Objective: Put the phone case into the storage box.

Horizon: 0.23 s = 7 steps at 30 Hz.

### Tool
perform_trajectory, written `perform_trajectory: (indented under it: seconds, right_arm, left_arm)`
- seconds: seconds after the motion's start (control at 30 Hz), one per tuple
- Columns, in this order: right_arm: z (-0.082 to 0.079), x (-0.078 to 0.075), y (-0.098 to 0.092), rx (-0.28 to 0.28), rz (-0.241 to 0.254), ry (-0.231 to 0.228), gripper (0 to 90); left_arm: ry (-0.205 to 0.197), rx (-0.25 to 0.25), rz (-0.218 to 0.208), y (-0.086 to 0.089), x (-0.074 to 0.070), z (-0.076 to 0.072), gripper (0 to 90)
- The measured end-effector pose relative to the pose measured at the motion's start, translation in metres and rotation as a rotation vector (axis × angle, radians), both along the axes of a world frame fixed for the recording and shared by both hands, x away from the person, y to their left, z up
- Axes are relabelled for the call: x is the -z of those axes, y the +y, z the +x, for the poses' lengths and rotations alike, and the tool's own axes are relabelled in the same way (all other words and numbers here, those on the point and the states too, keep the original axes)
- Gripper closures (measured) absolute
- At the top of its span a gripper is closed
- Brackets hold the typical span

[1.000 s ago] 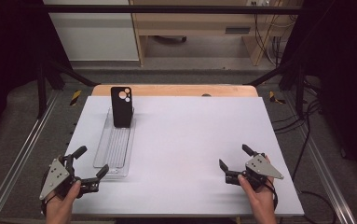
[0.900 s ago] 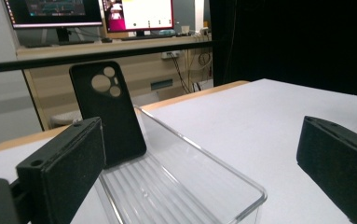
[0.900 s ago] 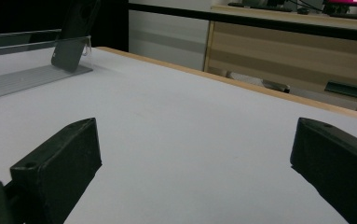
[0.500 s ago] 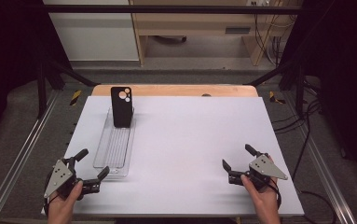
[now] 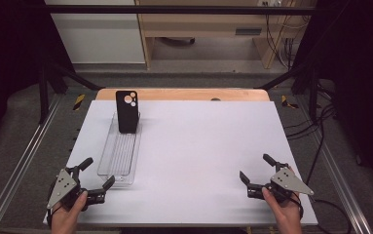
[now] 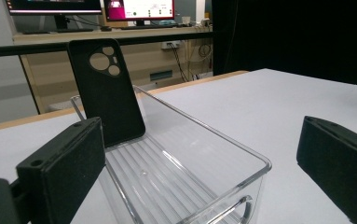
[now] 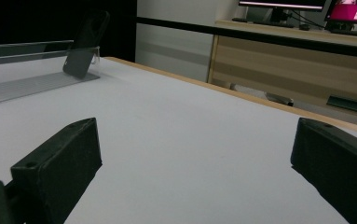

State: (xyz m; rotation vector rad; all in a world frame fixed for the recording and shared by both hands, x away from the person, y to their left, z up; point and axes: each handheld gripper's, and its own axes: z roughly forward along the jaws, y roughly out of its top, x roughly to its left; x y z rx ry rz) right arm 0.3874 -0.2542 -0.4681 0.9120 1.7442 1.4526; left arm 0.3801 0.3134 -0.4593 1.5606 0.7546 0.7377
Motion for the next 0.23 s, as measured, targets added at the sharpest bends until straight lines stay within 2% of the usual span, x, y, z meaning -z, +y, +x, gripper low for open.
perform_trajectory:
  seconds: [0.23]
  right_arm:
    - [-0.0025,-0.0003,-0.0063,0.015,0.04,-0.019,1.8]
  left_arm:
    - [-0.018,-0.042,-0.031,0.0071,-0.0016,-0.0008,0.6]
